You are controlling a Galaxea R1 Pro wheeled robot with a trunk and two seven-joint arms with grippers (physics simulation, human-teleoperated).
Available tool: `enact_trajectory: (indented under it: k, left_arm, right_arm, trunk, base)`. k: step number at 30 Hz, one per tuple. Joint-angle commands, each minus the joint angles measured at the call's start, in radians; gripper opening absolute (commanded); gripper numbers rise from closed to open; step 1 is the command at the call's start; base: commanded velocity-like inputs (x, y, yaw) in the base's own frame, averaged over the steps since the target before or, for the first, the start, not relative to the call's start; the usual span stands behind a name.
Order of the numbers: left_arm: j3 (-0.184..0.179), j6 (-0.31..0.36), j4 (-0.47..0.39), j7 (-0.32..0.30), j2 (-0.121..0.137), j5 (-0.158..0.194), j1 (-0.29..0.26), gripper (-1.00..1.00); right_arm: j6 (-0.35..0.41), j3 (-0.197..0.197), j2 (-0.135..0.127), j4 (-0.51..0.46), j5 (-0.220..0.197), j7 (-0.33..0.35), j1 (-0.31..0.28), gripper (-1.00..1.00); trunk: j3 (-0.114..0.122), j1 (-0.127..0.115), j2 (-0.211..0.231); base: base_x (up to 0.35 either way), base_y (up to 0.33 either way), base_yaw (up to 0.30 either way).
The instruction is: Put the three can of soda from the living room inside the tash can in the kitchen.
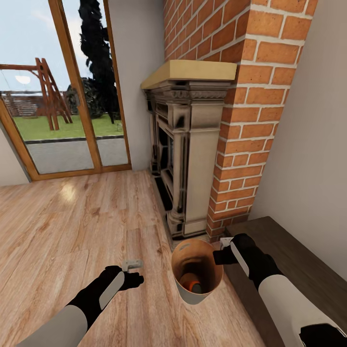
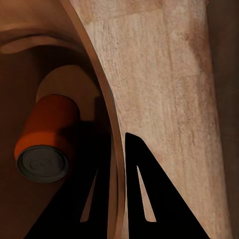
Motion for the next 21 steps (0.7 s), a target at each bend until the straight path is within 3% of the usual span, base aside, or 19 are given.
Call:
enact_trajectory:
  k: [1,11,13,16,21]
  left_arm:
    - [0.000,0.000,0.001,0.000,0.000,0.000,0.000,1.00]
    - [0.000,0.000,0.035,0.007,-0.016,-0.004,0.000,1.00]
    - [-0.001,-0.012,0.087,0.008,-0.038,-0.004,0.000,1.00]
    - [-0.004,-0.091,0.208,0.007,-0.076,-0.006,-0.002,1.00]
    - [-0.004,-0.139,0.282,0.005,-0.092,-0.005,-0.003,1.00]
  right_arm:
    - [0.001,-0.001,0.000,0.000,-0.023,0.005,0.000,-1.00]
    - [0.003,-0.001,-0.001,0.000,-0.017,0.004,0.000,-1.00]
    - [0.004,-0.002,-0.001,0.000,-0.016,0.004,0.000,-1.00]
    - [0.040,-0.002,0.000,0.000,-0.016,0.003,-0.001,-1.00]
    - [0.090,-0.003,0.014,-0.001,-0.014,-0.006,-0.003,-1.00]
  trunk:
    - [0.000,0.000,0.000]
    - [0.000,0.000,0.000]
    - [0.000,0.000,0.000]
    - [0.000,0.000,0.000]
    - [0.000,0.000,0.000]
  base:
    - [0.000,0.000,0.000]
    - [0.000,0.000,0.000]
    - [0.000,0.000,0.000]
    - [0.000,0.000,0.000]
    - [0.000,0.000,0.000]
